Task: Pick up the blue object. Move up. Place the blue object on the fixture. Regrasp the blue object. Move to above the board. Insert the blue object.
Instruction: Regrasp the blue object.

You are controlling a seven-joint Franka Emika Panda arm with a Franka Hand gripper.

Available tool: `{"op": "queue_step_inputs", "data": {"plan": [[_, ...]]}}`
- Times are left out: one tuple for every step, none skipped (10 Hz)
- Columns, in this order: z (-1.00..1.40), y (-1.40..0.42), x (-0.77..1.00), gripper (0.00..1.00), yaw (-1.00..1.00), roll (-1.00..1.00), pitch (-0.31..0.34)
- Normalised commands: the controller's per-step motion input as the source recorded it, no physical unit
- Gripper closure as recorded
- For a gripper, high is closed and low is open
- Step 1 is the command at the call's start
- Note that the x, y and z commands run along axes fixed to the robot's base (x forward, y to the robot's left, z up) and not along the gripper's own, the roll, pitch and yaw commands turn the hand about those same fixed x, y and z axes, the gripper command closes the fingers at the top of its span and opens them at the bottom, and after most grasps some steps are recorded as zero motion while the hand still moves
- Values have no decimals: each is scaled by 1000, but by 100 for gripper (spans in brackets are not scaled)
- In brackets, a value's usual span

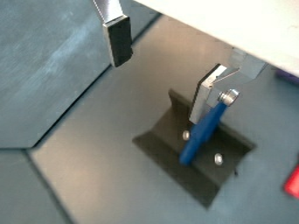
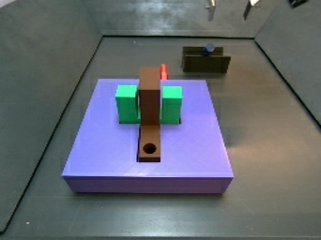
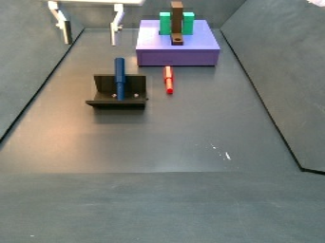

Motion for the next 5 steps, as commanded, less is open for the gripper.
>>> {"op": "queue_step_inputs", "data": {"plan": [[34, 0, -366, 0, 0, 1000, 106], [0, -77, -374, 0, 0, 1000, 89], [-223, -443, -320, 0, 11, 1000, 0], [-386, -603, -206, 0, 83, 969, 0], [-291, -260, 0, 0, 43, 309, -74]]}}
